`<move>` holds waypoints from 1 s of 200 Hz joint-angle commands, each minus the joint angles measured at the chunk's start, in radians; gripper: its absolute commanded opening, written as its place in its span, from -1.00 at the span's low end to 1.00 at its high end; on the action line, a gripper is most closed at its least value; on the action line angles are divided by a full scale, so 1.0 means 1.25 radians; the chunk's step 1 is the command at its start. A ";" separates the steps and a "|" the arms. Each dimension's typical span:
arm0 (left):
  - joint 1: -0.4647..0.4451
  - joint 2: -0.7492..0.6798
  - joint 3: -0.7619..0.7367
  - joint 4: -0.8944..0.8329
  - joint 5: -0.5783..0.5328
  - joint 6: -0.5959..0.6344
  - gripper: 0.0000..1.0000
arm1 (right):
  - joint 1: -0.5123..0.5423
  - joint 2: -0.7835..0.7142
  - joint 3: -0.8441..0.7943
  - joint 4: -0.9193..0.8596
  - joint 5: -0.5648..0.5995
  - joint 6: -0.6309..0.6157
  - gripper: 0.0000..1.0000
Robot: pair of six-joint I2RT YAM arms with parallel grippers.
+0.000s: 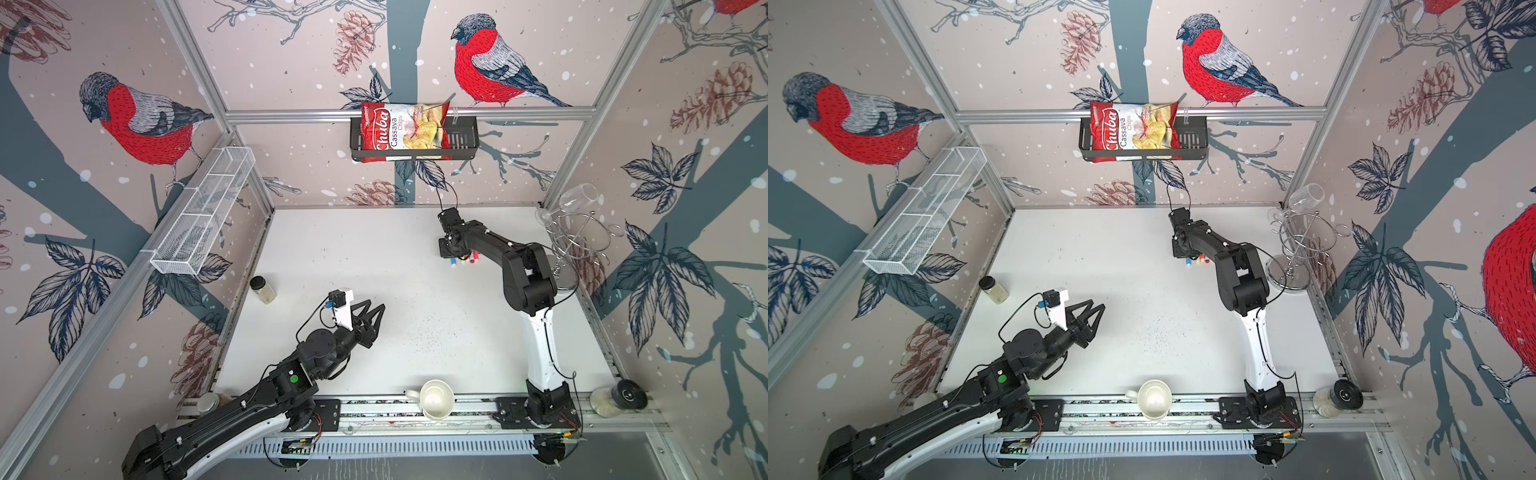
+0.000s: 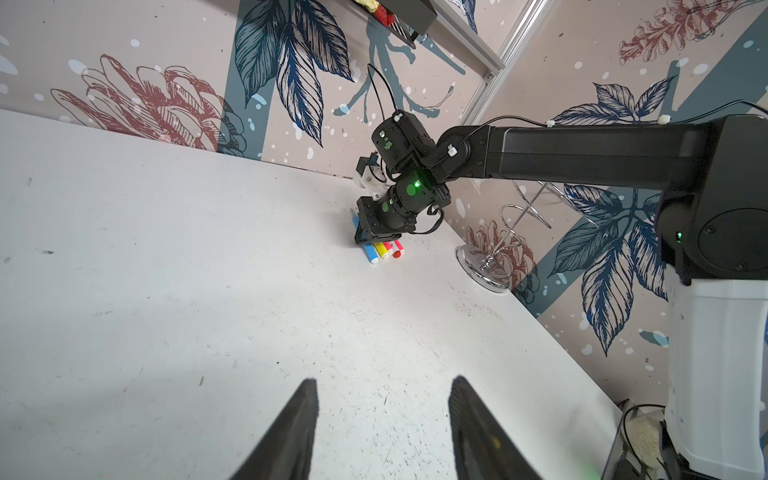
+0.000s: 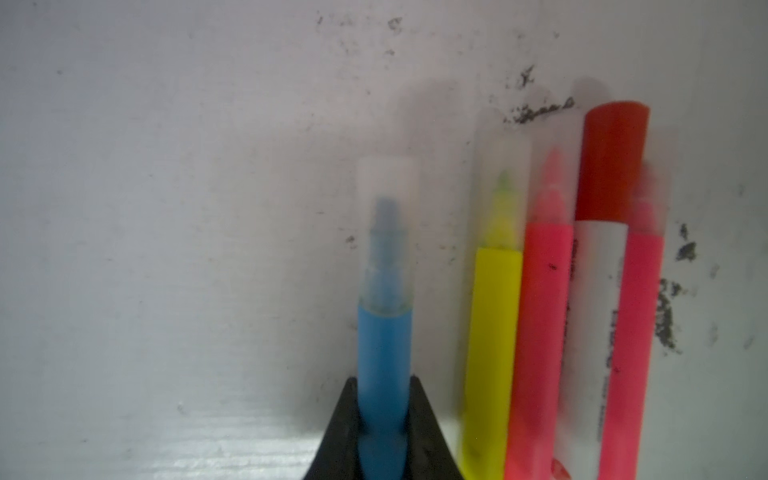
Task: Insert the pens into the pen caps
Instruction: 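Lower the blue marker beside the yellow highlighter and open the right gripper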
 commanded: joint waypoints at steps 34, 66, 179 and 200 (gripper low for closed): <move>0.001 -0.015 -0.002 0.001 -0.005 0.004 0.03 | -0.005 -0.033 -0.003 -0.034 0.051 0.005 -0.34; 0.001 -0.024 -0.003 -0.001 -0.006 0.000 0.03 | 0.008 -0.072 -0.029 -0.003 0.025 0.011 -0.28; 0.001 -0.047 -0.007 -0.020 -0.010 -0.006 0.04 | 0.024 -0.016 -0.035 0.024 -0.107 0.031 -0.26; 0.001 -0.055 -0.008 -0.024 -0.012 -0.006 0.04 | 0.019 -0.001 -0.020 0.014 -0.087 0.036 -0.27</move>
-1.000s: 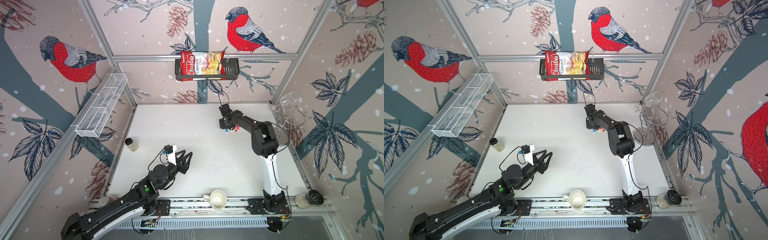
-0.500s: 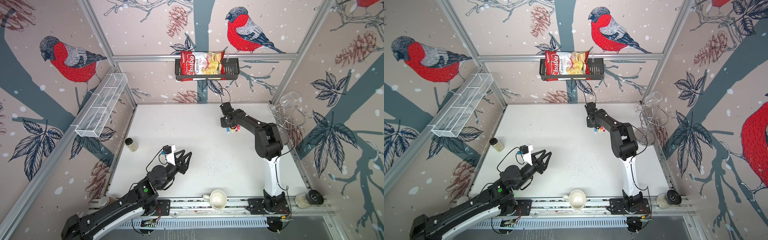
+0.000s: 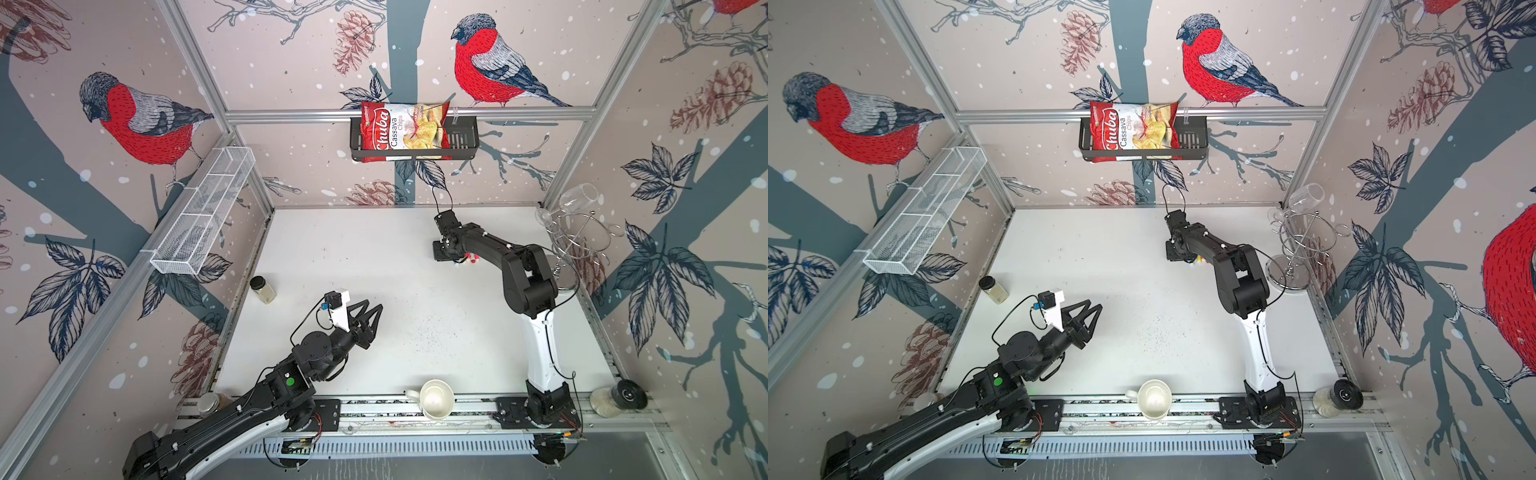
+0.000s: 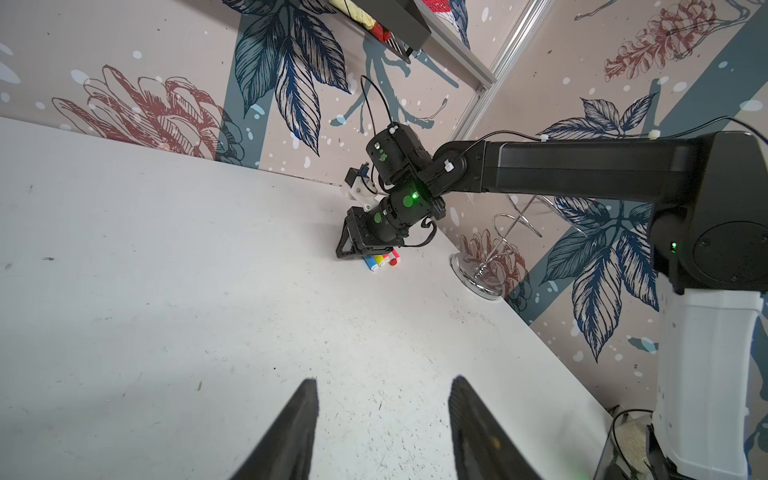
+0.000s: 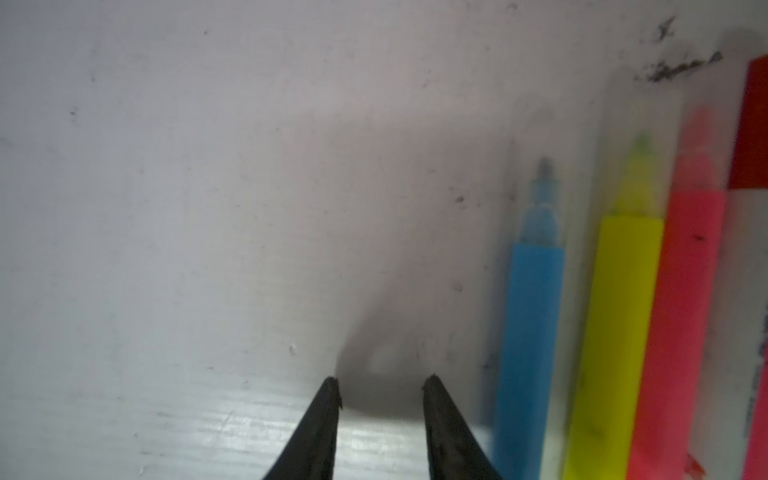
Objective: Insert the pens into the pen caps
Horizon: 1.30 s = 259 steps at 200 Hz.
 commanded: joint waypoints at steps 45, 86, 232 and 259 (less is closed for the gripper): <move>0.001 -0.008 -0.002 -0.006 -0.013 -0.004 0.04 | -0.020 0.033 0.033 -0.040 0.068 0.021 -0.26; 0.001 -0.001 -0.001 0.000 -0.012 -0.004 0.04 | -0.032 0.030 0.037 -0.047 0.089 0.021 -0.26; 0.001 0.008 0.060 -0.037 -0.061 0.066 0.06 | -0.008 -0.249 -0.114 0.096 0.001 0.000 -0.15; 0.001 0.002 0.085 -0.054 -0.124 0.106 0.19 | 0.004 -0.405 -0.229 0.189 -0.002 -0.023 -0.11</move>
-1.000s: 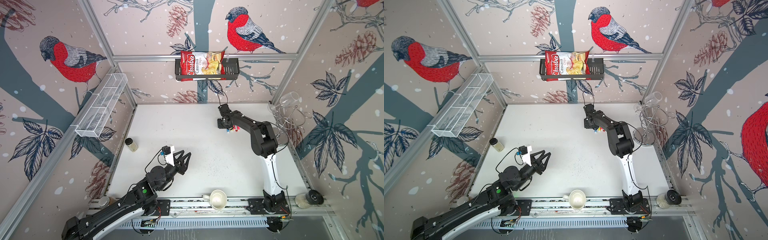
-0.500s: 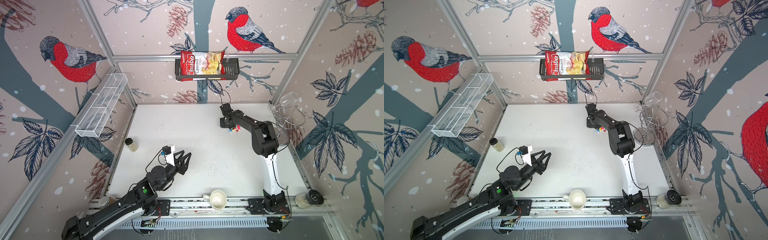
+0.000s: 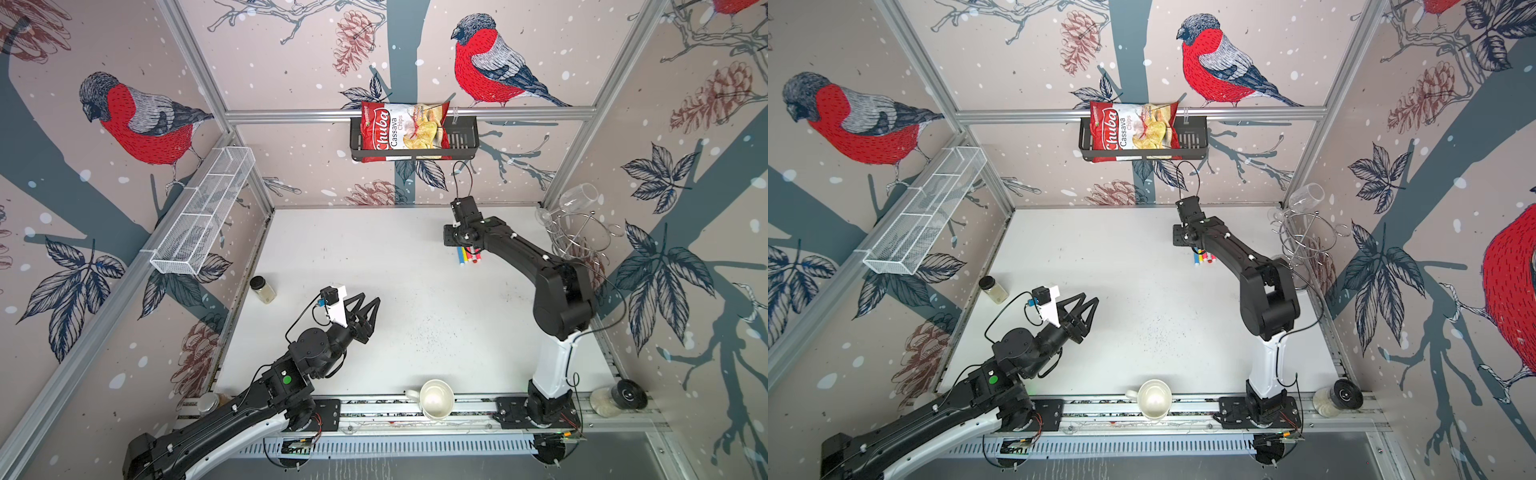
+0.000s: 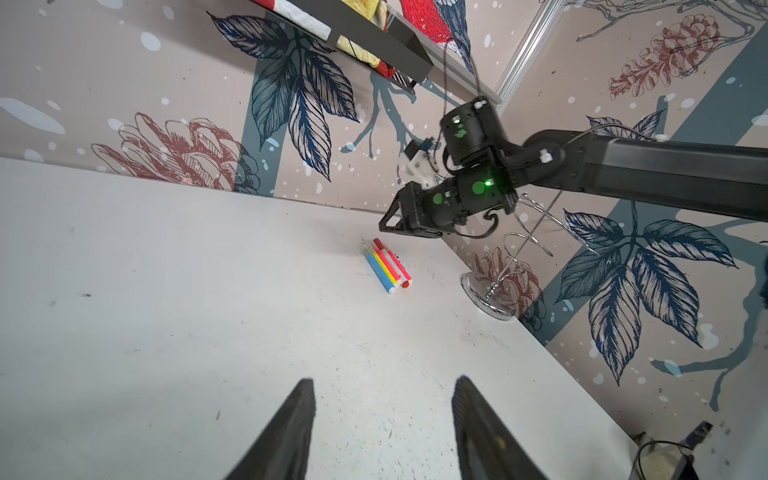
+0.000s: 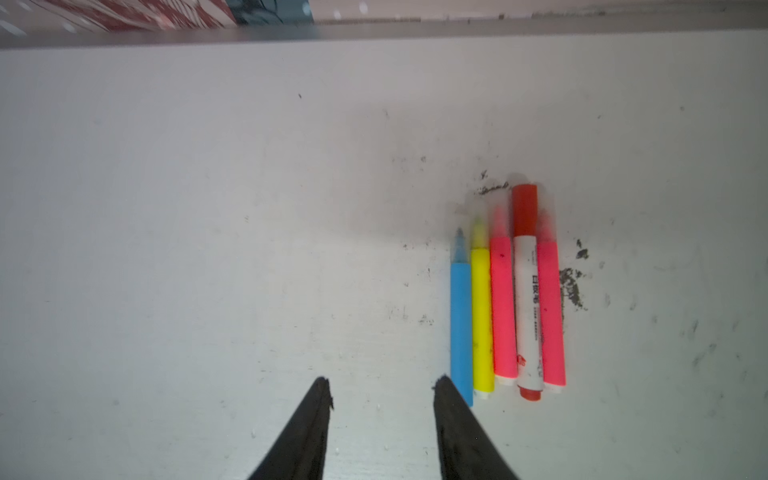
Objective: Insert the pens into the pen caps
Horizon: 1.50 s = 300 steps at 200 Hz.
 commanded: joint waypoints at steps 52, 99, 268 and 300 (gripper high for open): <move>0.001 0.008 0.054 -0.040 -0.253 0.124 0.56 | 0.031 -0.486 -0.446 0.402 -0.013 -0.049 0.10; 0.002 0.122 0.091 -0.061 -0.478 0.175 0.97 | 0.045 -0.773 -0.720 0.534 0.071 -0.057 0.50; 0.063 0.162 -0.075 0.089 -0.719 0.306 0.85 | 0.026 -1.203 -1.153 0.524 0.535 -0.039 0.99; 0.079 0.170 -0.106 0.096 -0.730 0.299 0.85 | 0.027 -1.202 -1.185 0.513 0.532 -0.027 0.99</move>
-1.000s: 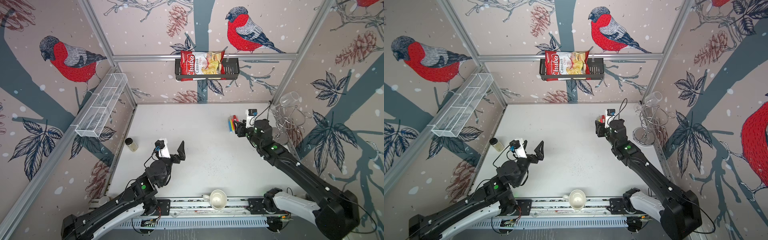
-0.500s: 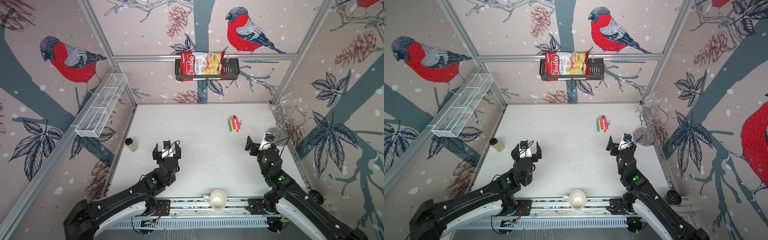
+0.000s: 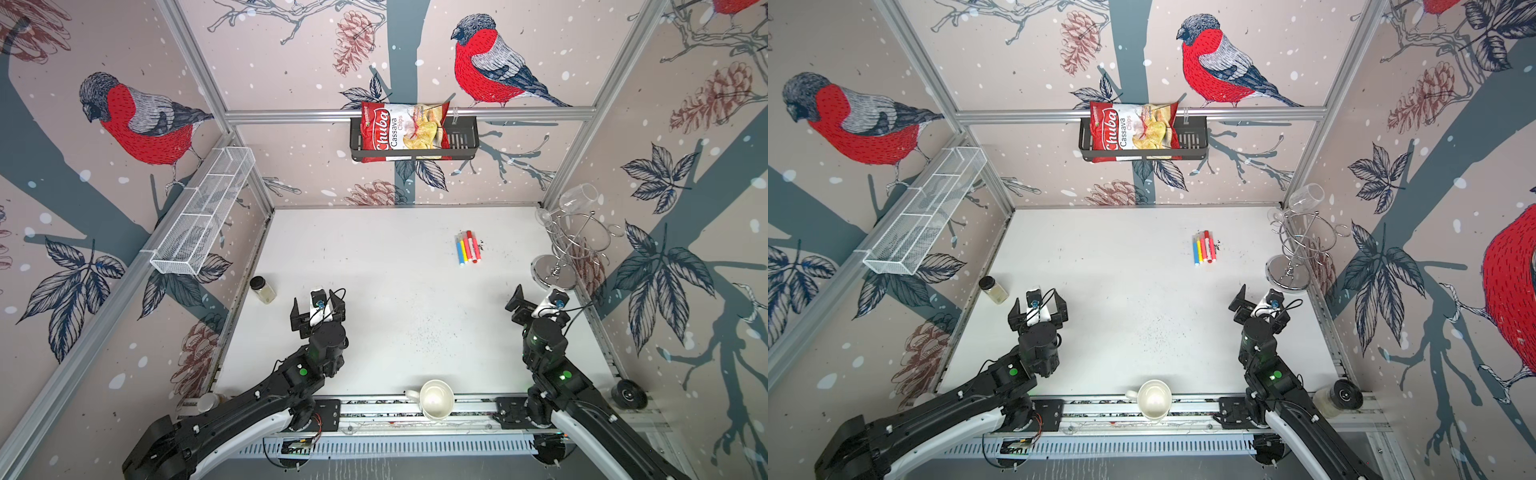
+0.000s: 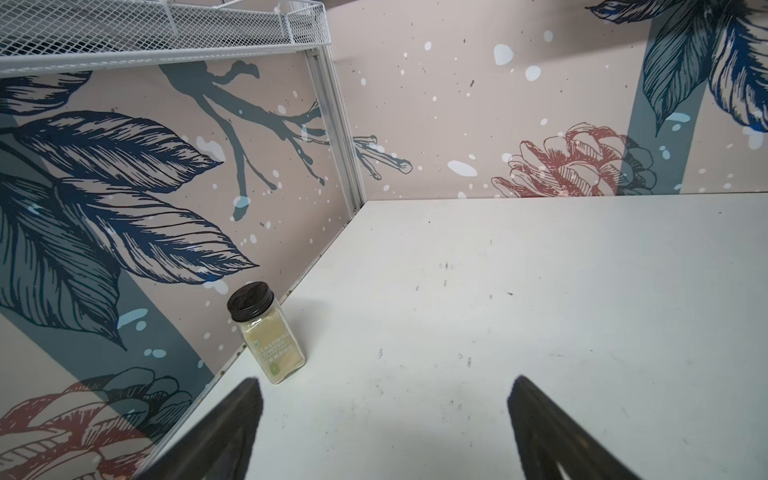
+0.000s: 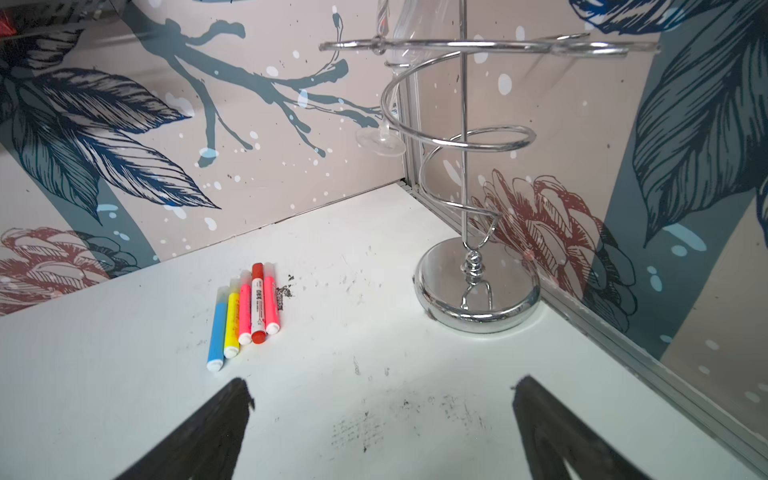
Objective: Insert the pens into the pen caps
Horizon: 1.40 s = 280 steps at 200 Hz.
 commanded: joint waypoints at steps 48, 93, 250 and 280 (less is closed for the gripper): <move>0.056 0.036 -0.095 0.131 0.016 -0.020 0.85 | -0.001 -0.003 -0.081 0.110 0.019 -0.051 0.99; 0.157 0.040 -0.092 0.129 0.115 -0.051 0.85 | -0.029 0.073 -0.090 0.214 0.005 -0.087 0.99; 0.311 0.186 -0.124 0.449 0.209 -0.001 0.80 | -0.226 0.482 -0.026 0.575 -0.157 -0.067 0.99; 0.331 0.242 -0.113 0.502 0.199 -0.012 0.80 | -0.231 0.575 0.002 0.647 -0.161 -0.091 0.99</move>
